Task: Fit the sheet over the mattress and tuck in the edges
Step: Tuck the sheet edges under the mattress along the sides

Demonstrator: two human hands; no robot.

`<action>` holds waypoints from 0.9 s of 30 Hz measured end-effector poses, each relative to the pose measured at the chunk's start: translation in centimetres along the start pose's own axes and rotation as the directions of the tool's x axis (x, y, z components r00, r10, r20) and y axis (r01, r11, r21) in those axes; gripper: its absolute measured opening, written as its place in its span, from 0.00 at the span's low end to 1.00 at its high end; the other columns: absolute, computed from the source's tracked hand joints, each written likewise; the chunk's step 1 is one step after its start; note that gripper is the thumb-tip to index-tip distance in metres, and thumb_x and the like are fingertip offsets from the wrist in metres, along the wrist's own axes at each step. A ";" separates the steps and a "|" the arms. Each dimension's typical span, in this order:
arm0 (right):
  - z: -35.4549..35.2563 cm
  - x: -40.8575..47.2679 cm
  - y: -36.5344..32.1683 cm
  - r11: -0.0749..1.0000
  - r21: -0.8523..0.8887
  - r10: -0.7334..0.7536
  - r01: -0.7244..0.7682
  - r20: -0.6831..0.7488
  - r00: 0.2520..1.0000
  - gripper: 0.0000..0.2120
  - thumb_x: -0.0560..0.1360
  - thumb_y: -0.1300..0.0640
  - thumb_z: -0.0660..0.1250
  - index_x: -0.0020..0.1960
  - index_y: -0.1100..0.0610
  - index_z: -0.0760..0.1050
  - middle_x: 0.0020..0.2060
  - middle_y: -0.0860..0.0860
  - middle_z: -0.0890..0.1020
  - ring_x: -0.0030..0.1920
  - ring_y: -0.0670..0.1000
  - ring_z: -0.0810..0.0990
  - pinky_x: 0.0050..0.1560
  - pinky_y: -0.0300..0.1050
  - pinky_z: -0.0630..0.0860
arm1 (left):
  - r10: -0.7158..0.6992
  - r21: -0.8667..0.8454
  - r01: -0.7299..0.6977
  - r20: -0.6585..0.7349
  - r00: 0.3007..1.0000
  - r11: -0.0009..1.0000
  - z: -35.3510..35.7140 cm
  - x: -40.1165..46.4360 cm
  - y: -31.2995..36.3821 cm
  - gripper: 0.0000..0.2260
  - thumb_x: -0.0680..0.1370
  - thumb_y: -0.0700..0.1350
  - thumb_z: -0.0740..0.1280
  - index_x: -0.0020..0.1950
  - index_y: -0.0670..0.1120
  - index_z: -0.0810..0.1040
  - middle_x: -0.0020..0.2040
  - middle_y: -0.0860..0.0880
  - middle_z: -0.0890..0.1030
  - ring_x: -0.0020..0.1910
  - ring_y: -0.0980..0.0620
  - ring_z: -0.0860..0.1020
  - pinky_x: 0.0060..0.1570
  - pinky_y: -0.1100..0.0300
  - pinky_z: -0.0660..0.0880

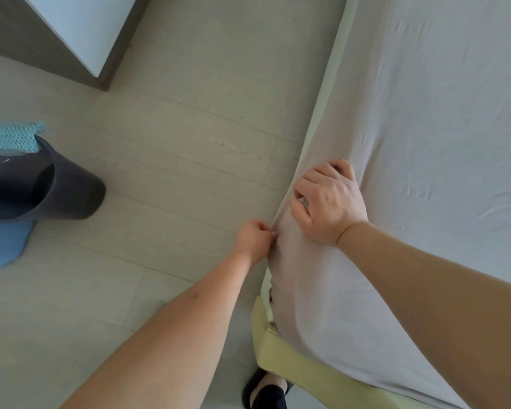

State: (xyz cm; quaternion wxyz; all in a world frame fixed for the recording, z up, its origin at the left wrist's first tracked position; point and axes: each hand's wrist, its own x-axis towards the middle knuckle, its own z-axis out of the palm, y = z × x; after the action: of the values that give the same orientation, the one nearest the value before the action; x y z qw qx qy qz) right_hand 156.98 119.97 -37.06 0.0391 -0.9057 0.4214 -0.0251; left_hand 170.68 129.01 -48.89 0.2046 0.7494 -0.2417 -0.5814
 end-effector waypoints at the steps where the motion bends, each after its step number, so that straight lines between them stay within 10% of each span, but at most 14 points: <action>1: -0.1 -0.1 0.0 0.998 0.004 -0.059 0.058 0.026 0.998 0.11 0.74 0.50 0.61 0.35 0.53 0.74 0.34 0.47 0.78 0.44 0.54 0.76 0.62 0.53 0.67 | 0.028 0.103 -0.021 -0.063 0.998 0.994 0.0 -0.2 0.2 0.10 0.72 0.40 0.71 0.33 0.47 0.74 0.32 0.46 0.79 0.33 0.46 0.75 0.34 0.57 0.68; 5: 0.1 -0.6 0.0 0.961 -0.004 -0.270 0.275 0.174 0.947 0.14 0.73 0.49 0.58 0.32 0.52 0.71 0.30 0.46 0.74 0.38 0.53 0.72 0.57 0.50 0.69 | 0.060 0.234 -0.059 0.003 0.998 0.971 1.6 -0.3 1.1 0.10 0.72 0.41 0.66 0.31 0.44 0.72 0.31 0.44 0.76 0.30 0.49 0.68 0.29 0.58 0.64; 14: -0.7 -0.4 -0.5 0.934 -0.065 -0.320 0.351 0.284 0.904 0.16 0.72 0.47 0.53 0.29 0.51 0.67 0.27 0.47 0.72 0.33 0.54 0.71 0.50 0.52 0.72 | -0.034 -0.259 0.045 0.046 0.998 0.965 2.0 -3.7 1.7 0.08 0.73 0.38 0.65 0.34 0.45 0.77 0.30 0.49 0.78 0.31 0.52 0.72 0.27 0.64 0.66; 17: -2.2 0.0 -0.9 0.862 -0.085 -0.390 0.499 0.517 0.762 0.23 0.73 0.43 0.44 0.31 0.52 0.70 0.31 0.50 0.78 0.36 0.57 0.77 0.49 0.52 0.76 | -0.057 -0.337 0.143 0.250 0.966 0.931 2.1 -4.7 2.2 0.11 0.77 0.44 0.63 0.37 0.46 0.81 0.34 0.48 0.81 0.35 0.50 0.77 0.31 0.62 0.69; 21: -3.5 0.2 0.0 0.827 -0.048 -0.469 0.561 0.493 0.733 0.23 0.77 0.43 0.46 0.31 0.54 0.66 0.30 0.51 0.74 0.35 0.59 0.74 0.44 0.52 0.79 | -0.104 -0.427 0.339 0.486 0.868 0.838 3.3 -6.1 1.5 0.22 0.85 0.49 0.57 0.37 0.44 0.83 0.33 0.47 0.83 0.28 0.52 0.81 0.25 0.67 0.73; 27: -1.3 -0.8 -0.2 0.839 -0.066 -0.463 0.540 0.434 0.773 0.24 0.69 0.43 0.37 0.30 0.53 0.65 0.28 0.50 0.73 0.35 0.58 0.75 0.50 0.52 0.76 | -0.373 0.350 0.240 0.387 0.843 0.906 0.9 -7.6 -0.6 0.18 0.81 0.52 0.57 0.43 0.41 0.79 0.33 0.41 0.82 0.28 0.43 0.80 0.31 0.57 0.76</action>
State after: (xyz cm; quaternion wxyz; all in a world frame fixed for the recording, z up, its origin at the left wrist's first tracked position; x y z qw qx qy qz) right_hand 156.56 120.64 -35.76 0.0314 -0.9701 0.1465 0.1909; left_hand 168.25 134.04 -43.54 -0.0639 0.6471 -0.2395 -0.7210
